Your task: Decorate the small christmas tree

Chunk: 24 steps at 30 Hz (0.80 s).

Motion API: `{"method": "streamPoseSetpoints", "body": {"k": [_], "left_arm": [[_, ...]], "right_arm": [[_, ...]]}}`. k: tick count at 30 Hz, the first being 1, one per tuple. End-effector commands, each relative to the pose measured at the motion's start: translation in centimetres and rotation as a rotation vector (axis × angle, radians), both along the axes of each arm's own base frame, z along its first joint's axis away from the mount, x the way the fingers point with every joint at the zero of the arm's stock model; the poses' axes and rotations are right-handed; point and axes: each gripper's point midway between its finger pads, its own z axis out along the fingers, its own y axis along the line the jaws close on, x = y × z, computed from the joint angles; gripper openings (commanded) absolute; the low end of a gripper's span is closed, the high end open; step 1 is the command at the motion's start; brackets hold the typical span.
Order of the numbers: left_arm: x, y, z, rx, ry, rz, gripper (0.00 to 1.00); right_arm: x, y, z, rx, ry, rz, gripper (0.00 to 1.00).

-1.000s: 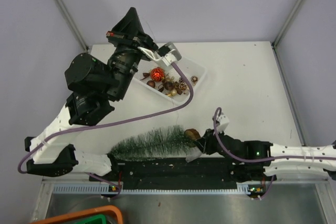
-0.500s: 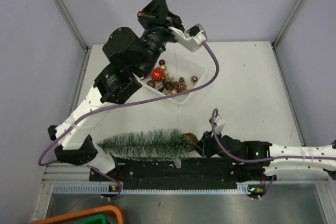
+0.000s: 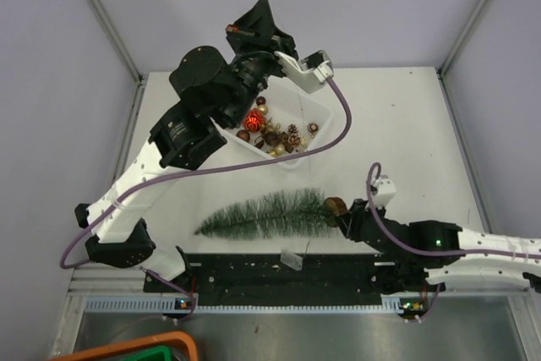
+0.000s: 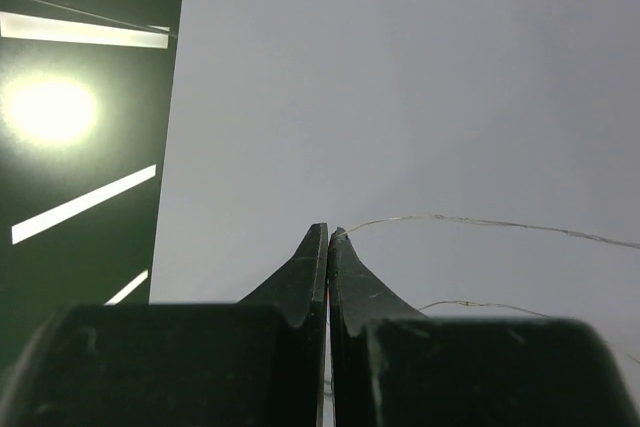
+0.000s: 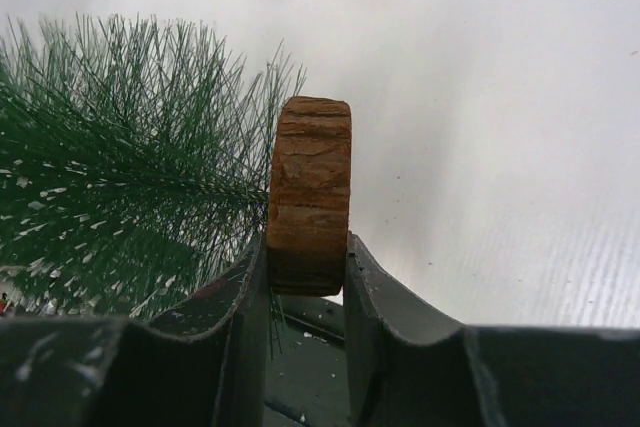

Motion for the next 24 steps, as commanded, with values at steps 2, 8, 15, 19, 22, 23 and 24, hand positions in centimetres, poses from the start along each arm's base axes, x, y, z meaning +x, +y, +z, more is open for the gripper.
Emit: {"method": "streamPoseSetpoints", "body": {"k": [2, 8, 15, 19, 22, 23, 24], "left_arm": [[-2.0, 3.5, 2.4, -0.094, -0.033, 0.007, 0.0], [-2.3, 3.4, 2.8, -0.107, -0.04, -0.012, 0.0], [-2.4, 2.5, 3.3, -0.105, -0.046, -0.042, 0.0], [-2.4, 2.2, 3.5, -0.099, -0.047, -0.049, 0.0], [-2.4, 2.0, 3.5, -0.094, -0.049, -0.053, 0.0], [-2.5, 2.1, 3.6, -0.095, -0.052, -0.054, 0.0], [-2.5, 2.1, 3.6, -0.099, -0.052, -0.055, 0.0]], "right_arm": [[0.9, -4.0, 5.5, 0.121, -0.085, -0.079, 0.0], [-0.1, -4.0, 6.6, 0.203, -0.104, 0.022, 0.0], [-0.3, -0.4, 4.7, 0.085, -0.069, 0.072, 0.0], [-0.6, 1.6, 4.3, 0.09, -0.075, 0.131, 0.0], [-0.7, 1.7, 4.1, 0.091, -0.059, 0.153, 0.0], [-0.8, 1.7, 4.1, 0.1, -0.049, 0.165, 0.0], [-1.0, 1.7, 4.4, 0.117, -0.046, 0.18, 0.0]]}}
